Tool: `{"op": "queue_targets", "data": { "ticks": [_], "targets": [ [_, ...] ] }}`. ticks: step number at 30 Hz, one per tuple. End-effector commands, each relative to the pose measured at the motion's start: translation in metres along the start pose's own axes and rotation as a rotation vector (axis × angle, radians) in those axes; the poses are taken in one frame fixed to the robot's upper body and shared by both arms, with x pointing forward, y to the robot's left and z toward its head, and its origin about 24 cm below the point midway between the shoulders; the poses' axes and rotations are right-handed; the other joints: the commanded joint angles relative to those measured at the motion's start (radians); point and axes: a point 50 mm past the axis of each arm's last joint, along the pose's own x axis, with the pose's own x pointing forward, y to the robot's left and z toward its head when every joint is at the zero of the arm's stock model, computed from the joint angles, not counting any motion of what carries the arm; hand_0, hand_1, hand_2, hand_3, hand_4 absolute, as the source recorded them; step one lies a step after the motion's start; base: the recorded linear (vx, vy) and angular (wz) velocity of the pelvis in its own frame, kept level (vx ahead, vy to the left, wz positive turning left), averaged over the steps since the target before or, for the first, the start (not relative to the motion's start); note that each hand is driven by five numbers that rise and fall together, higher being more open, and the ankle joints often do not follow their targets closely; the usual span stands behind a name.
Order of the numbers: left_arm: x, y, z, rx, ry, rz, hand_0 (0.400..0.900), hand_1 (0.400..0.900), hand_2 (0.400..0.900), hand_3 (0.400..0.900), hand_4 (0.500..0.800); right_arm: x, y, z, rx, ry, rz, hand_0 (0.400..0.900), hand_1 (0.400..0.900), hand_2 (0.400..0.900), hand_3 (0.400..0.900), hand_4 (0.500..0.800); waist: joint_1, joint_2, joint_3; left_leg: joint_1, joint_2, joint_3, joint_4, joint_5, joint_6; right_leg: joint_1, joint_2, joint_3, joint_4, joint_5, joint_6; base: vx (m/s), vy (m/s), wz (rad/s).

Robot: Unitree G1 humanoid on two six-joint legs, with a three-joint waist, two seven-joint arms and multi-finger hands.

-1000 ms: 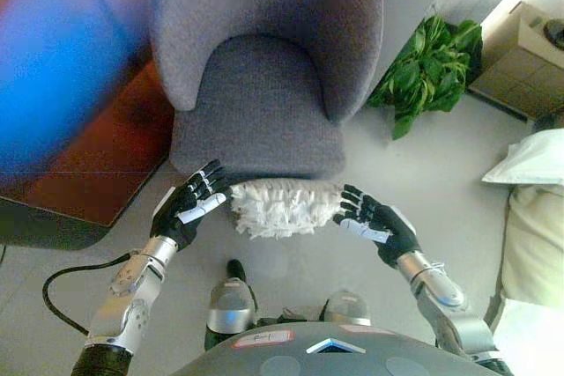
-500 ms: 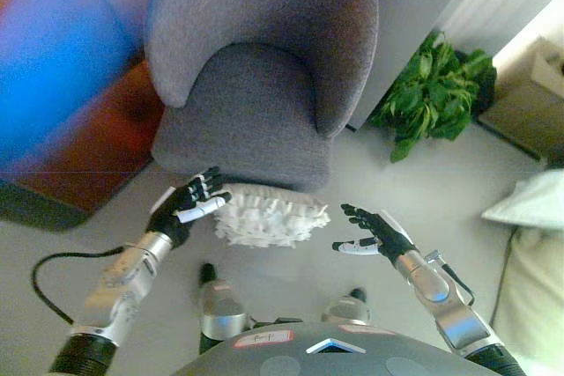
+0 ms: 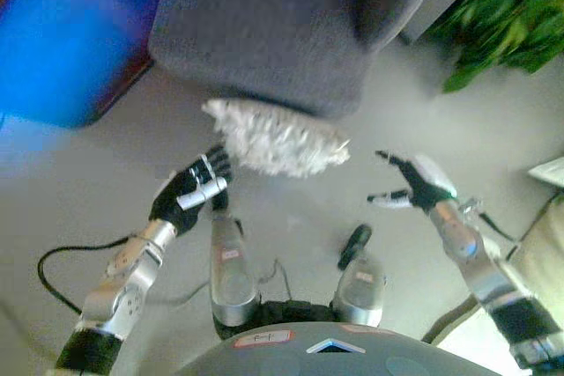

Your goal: Pick up the pillow and put it on the sofa.

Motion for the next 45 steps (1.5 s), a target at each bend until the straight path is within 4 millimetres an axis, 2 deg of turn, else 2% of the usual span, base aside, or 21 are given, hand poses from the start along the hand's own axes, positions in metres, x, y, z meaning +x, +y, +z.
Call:
{"op": "queue_targets", "data": {
  "ticks": [1, 5, 6, 14, 17, 19, 20, 22, 27, 34, 40, 45],
  "targets": [
    [0.005, -0.004, 0.035, 0.03, -0.193, -0.033, 0.9, 0.9, 0.9, 0.9, 0.8, 0.014, -0.033, 0.02, -0.027, -0.11, -0.179, 0.9, 0.9, 0.9, 0.9, 0.8, 0.024, -0.018, -0.033, 0.0, 0.094, -0.046, 0.116, -0.105, 0.004, -0.207, -0.094, 0.098, 0.094, 0.049, -0.006, -0.23, 0.015, 0.33],
    [0.014, -0.01, 0.041, 0.037, -0.223, -0.047, 0.9, 0.9, 0.9, 0.9, 0.8, 0.023, -0.047, 0.028, -0.019, -0.135, -0.24, 0.9, 0.9, 0.9, 0.9, 0.8, 0.024, -0.01, -0.002, -0.097, 0.079, -0.025, 0.184, -0.128, 0.012, -0.326, -0.106, 0.128, 0.193, 0.019, -0.004, -0.17, 0.019, 0.25],
    [0.017, -0.012, 0.045, 0.032, -0.248, -0.052, 0.9, 0.9, 0.9, 0.9, 0.8, 0.026, -0.057, 0.033, -0.023, -0.148, -0.273, 0.9, 0.9, 0.9, 0.9, 0.8, 0.023, -0.002, 0.011, -0.142, 0.084, -0.02, 0.216, -0.142, 0.017, -0.38, -0.11, 0.14, 0.24, 0.001, -0.005, -0.16, 0.04, 0.17],
    [0.028, -0.023, 0.064, 0.034, -0.352, -0.096, 0.9, 0.9, 0.9, 0.9, 0.8, 0.035, -0.097, 0.053, -0.099, -0.212, -0.442, 0.9, 0.9, 0.9, 0.9, 0.8, 0.014, 0.043, 0.036, -0.352, 0.099, -0.002, 0.37, -0.195, 0.031, -0.604, -0.13, 0.188, 0.452, -0.076, -0.015, -0.13, 0.064, 0.18],
    [0.029, -0.026, 0.07, 0.033, -0.383, -0.099, 0.9, 0.9, 0.9, 0.9, 0.8, 0.037, -0.106, 0.058, -0.117, -0.224, -0.486, 0.9, 0.9, 0.9, 0.9, 0.8, 0.011, 0.055, 0.038, -0.414, 0.11, -0.002, 0.43, -0.212, 0.034, -0.67, -0.138, 0.211, 0.538, -0.108, -0.025, -0.07, 0.065, 0.17],
    [0.03, -0.027, 0.074, 0.026, -0.403, -0.107, 0.9, 0.9, 0.9, 0.9, 0.8, 0.039, -0.114, 0.062, -0.119, -0.227, -0.524, 0.9, 0.9, 0.9, 0.9, 0.8, 0.013, 0.063, 0.039, -0.471, 0.114, -0.012, 0.496, -0.23, 0.033, -0.729, -0.149, 0.234, 0.621, -0.141, -0.033, -0.01, 0.032, 0.23],
    [0.03, -0.027, 0.075, 0.021, -0.405, -0.109, 0.9, 0.9, 0.9, 0.9, 0.8, 0.04, -0.115, 0.062, -0.119, -0.223, -0.521, 0.9, 0.9, 0.9, 0.9, 0.8, 0.015, 0.065, 0.039, -0.486, 0.121, -0.021, 0.545, -0.271, 0.023, -0.747, -0.158, 0.249, 0.677, -0.186, -0.025, 0.05, 0.017, 0.21],
    [0.03, -0.029, 0.077, 0.02, -0.413, -0.118, 0.9, 0.9, 0.9, 0.9, 0.8, 0.042, -0.116, 0.064, -0.114, -0.216, -0.515, 0.9, 0.9, 0.9, 0.9, 0.8, 0.018, 0.068, 0.041, -0.529, 0.126, -0.037, 0.602, -0.29, 0.02, -0.794, -0.167, 0.277, 0.734, -0.212, -0.029, 0.02, 0.03, 0.18],
    [0.029, -0.032, 0.079, 0.019, -0.423, -0.132, 0.9, 0.9, 0.9, 0.9, 0.8, 0.048, -0.118, 0.064, -0.105, -0.2, -0.499, 0.9, 0.9, 0.9, 0.9, 0.8, 0.025, 0.076, 0.046, -0.609, 0.126, -0.068, 0.701, -0.317, 0.017, -0.878, -0.178, 0.329, 0.827, -0.244, -0.034, -0.02, 0.025, 0.14],
    [0.029, -0.033, 0.082, 0.041, -0.447, -0.148, 0.9, 0.9, 0.9, 0.9, 0.8, 0.06, -0.128, 0.066, -0.139, -0.162, -0.56, 0.9, 0.9, 0.9, 0.9, 0.8, 0.042, 0.094, 0.053, -0.73, 0.129, -0.129, 0.866, -0.359, 0.01, -0.991, -0.193, 0.414, 0.994, -0.304, -0.037, -0.01, 0.006, 0.19],
    [0.031, -0.036, 0.087, 0.069, -0.461, -0.148, 0.9, 0.9, 0.9, 0.9, 0.8, 0.071, -0.138, 0.065, -0.169, -0.118, -0.587, 0.9, 0.9, 0.9, 0.9, 0.8, 0.059, 0.107, 0.061, -0.799, 0.116, -0.178, 0.977, -0.394, 0.0, -1.041, -0.2, 0.457, 1.098, -0.358, -0.046, 0.0, -0.006, 0.15],
    [0.032, -0.038, 0.088, 0.074, -0.468, -0.162, 0.9, 0.9, 0.9, 0.9, 0.8, 0.078, -0.149, 0.061, -0.184, -0.048, -0.606, 0.9, 0.9, 0.9, 0.9, 0.8, 0.074, 0.115, 0.062, -0.835, 0.104, -0.198, 1.035, -0.413, -0.005, -1.068, -0.205, 0.465, 1.152, -0.389, -0.056, 0.0, -0.014, 0.11]
  ]
}}
